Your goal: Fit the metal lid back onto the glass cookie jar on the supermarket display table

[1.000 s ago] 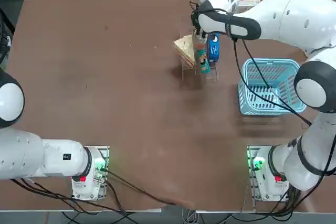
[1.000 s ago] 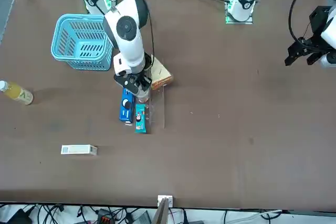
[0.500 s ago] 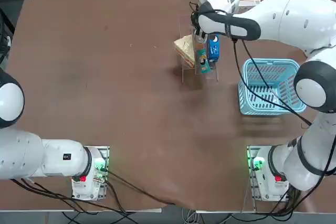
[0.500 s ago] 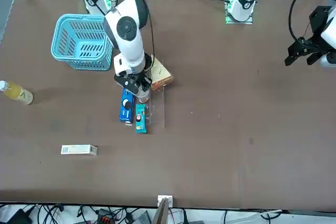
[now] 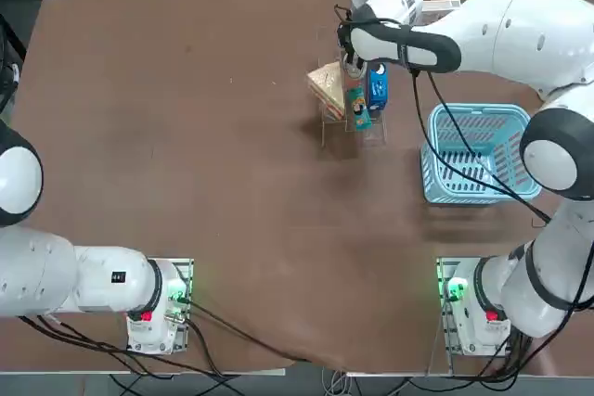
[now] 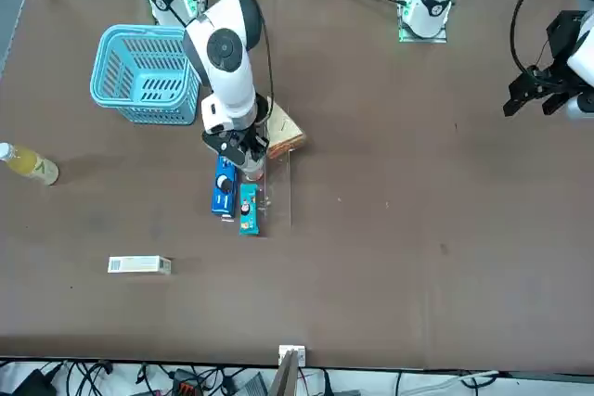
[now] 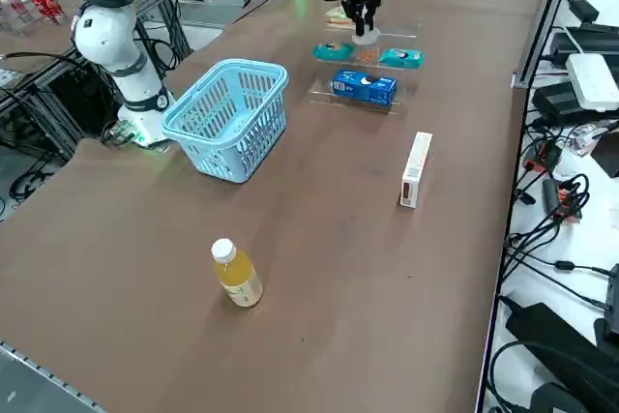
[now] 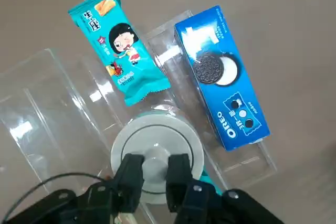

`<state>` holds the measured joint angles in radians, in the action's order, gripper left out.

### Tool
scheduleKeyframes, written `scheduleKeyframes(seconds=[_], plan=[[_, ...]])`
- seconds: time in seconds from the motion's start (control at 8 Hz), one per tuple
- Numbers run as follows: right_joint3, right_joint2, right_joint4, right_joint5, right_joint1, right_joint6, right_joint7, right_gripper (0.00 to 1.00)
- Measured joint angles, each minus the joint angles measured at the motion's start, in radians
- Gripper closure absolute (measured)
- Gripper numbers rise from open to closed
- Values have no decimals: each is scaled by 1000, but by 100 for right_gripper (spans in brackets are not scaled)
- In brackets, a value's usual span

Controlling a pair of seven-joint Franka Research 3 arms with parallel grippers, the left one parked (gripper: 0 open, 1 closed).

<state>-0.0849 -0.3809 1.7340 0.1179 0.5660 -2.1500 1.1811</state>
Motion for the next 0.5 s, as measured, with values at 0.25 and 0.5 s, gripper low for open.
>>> scheduleKeyframes(seconds=[0.25,0.5], plan=[[0,1,2,0,0,0,0,73],[0,1,3,0,1,1,0,73]])
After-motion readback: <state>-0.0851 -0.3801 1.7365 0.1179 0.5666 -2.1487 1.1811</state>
